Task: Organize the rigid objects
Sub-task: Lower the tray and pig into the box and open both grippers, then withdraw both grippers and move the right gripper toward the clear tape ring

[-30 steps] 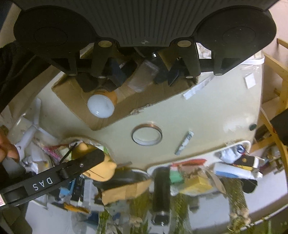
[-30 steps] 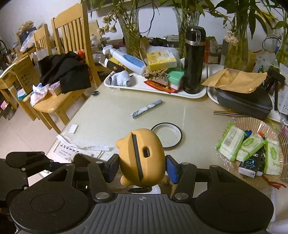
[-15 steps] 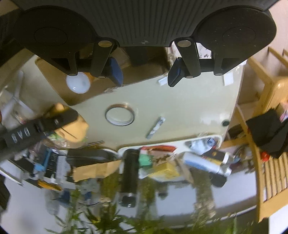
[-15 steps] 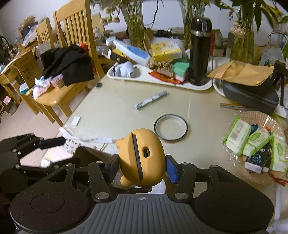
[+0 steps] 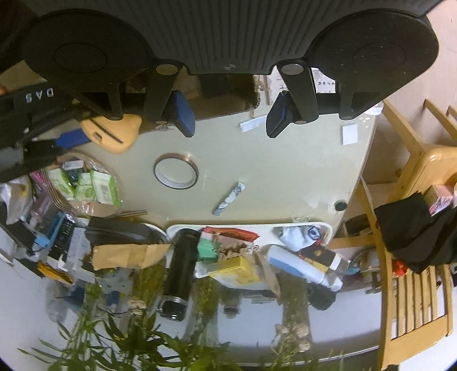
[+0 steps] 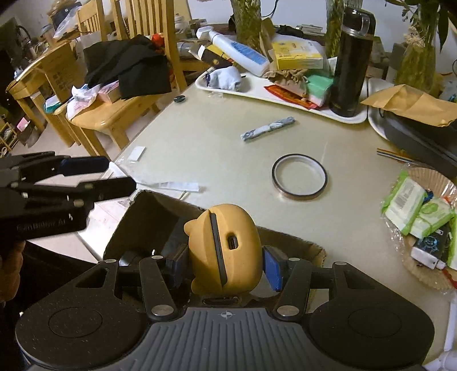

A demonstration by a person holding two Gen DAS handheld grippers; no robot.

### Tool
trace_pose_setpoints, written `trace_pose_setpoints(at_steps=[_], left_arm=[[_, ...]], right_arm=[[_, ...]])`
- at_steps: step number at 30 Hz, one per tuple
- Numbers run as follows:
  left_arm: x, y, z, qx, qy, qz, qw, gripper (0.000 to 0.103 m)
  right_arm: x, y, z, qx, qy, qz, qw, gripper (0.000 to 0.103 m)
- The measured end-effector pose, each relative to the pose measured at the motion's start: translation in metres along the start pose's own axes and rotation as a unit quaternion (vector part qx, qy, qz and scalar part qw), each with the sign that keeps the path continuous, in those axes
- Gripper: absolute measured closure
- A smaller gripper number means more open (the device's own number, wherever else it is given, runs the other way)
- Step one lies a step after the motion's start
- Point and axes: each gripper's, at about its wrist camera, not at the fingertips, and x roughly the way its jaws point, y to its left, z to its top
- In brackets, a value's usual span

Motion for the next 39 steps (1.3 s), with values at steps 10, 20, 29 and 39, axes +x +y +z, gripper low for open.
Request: trace_pose_setpoints(at_steps=[10,20,29,39], left_arm=[[0.006,0.007,0.002,-0.016,0.02,0.014,0.9996,0.049],[0.008,0.011,-0.001,-0.019,0.03,0.02,0.9992,0.049],[0.012,0.004,-0.003,-0.007,0.041,0.018,0.999,0.049],[0.014,-0.007,-0.003,0.013,0.04,0.005,0.9991,0.049]], right_arm=[[0.018,0.014,0.007,-0.021,0.01,-0.003,1.0,0.045],[0.006,0.013,0.017,-0.007,-0.033,-0.016,0.999,0.019],[0.008,-0.008,0.016,0.033,-0.023,-0.051,0.998,0.006],[0.006,-0.019,0.017,0.056,-0.024,-0.06,0.996,0.003]])
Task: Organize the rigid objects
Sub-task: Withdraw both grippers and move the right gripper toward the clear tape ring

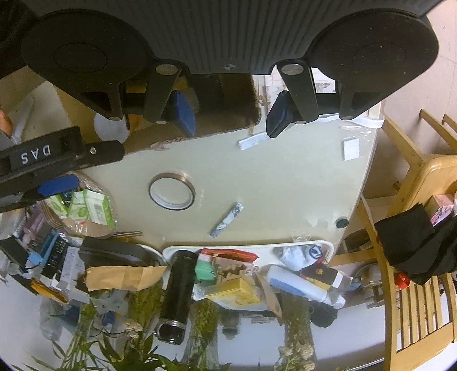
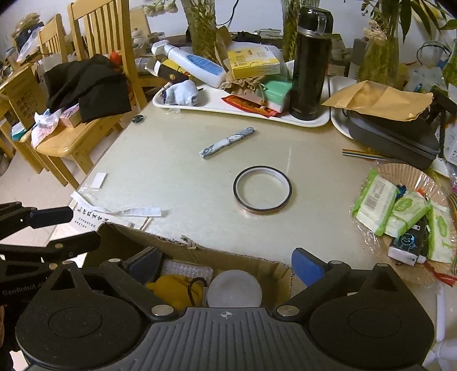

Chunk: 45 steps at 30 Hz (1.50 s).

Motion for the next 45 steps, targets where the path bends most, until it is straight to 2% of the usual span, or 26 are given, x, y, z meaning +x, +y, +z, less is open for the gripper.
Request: trace_pose_setpoints(at_steps=[9,14,21,24,32,38,45], left_arm=[[-0.005,0.005,0.009,-0.004,-0.033,-0.024,0.9992,0.049],[-0.007,0.012,0.021,-0.014,-0.037,-0.013,0.9991,0.049],[0.0,0.016,0.046,0.004,-0.037,0.005,0.9993,0.049],[0.006,0.017,0.053,0.001,-0.036,0.001,0.9993,0.049],[0.021,0.022,0.042,-0.014,-0.033,-0.005,0.9993,0.049],[0.023,0.027,0.043,-0.031,-0.027,-0.011,0.9991,0.049],[0.022,0.024,0.044,-0.023,-0.03,-0.01,0.9992,0.049]], right_arm=[[-0.007,-0.016,0.01,0.034,-0.025,0.001,0.999,0.0],[-0.003,-0.025,0.011,0.049,-0.029,-0.011,0.998,0.0],[-0.001,-0.029,0.015,0.042,-0.036,-0.024,0.998,0.0],[0.002,-0.03,0.017,0.039,-0.036,-0.024,0.998,0.0],[0.017,-0.027,0.019,0.012,-0.03,-0.059,0.998,0.0],[0.03,-0.03,0.029,0.015,-0.018,-0.053,0.998,0.0],[0.05,-0.023,0.041,-0.001,0.0,-0.046,0.999,0.0]])
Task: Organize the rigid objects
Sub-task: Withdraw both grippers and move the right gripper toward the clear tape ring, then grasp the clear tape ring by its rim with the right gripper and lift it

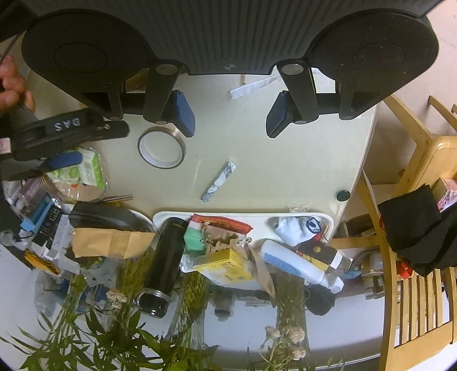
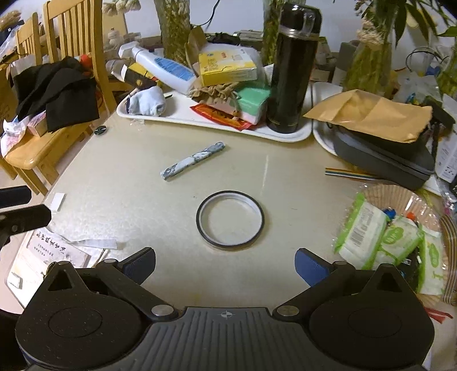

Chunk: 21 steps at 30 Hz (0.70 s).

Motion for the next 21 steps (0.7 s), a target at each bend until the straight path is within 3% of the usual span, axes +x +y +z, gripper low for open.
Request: trace_pose_setpoints(at_steps=[12,21], left_arm=[[-0.001,-0.009,0.003,0.007,0.002,-0.015,0.9999,0.049],[0.009,-0.009,0.003,-0.003,0.046,-0.016,0.9988,0.048]], right_arm=[[0.039,-0.017,0.018,0.026,0.036,0.002,0.999,0.0],[0.065,-0.027,0.028,0.072,0.06,0.008,0.996,0.0]])
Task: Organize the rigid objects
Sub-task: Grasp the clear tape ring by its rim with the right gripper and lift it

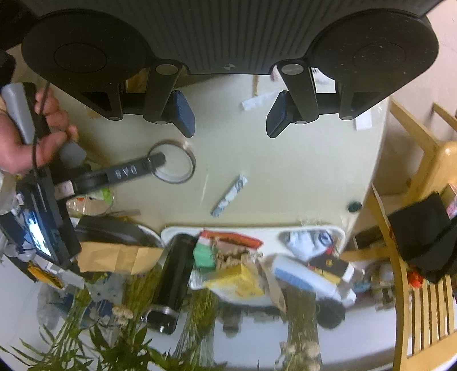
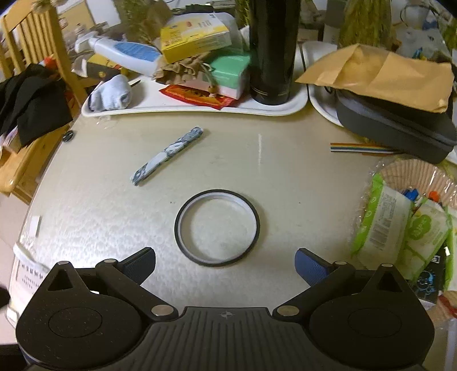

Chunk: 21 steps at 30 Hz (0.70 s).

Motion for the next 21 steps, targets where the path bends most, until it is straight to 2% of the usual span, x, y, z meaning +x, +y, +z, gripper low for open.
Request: trace_pose_setpoints(at_steps=[2,6,8,9,21], left_arm=[[0.004,0.001,0.0,-0.008,0.016,-0.006,0.9998,0.048],[0.007,-0.002,-0.002,-0.001,0.036,0.008,0.9993,0.046],[0.007,-0.002,-0.002,0.003,0.036,0.018,0.9992,0.031],[0.006,-0.002,-0.002,0.003,0.033,0.02,0.9993,0.03],[0.003,0.009,0.0,-0.019,0.039,0.007,0.999,0.029]], right_arm=[[0.006,0.0,0.003,0.007,0.005,0.002,1.0,0.0],[0.019,0.006,0.01,0.008,0.012,0.002,1.0,0.0],[0.027,0.008,0.013,0.008,0.016,-0.003,1.0,0.0],[0.031,0.009,0.015,0.008,0.018,-0.006,1.0,0.0],[0.068,0.009,0.031,0.007,0.05,-0.019,0.999,0.0]])
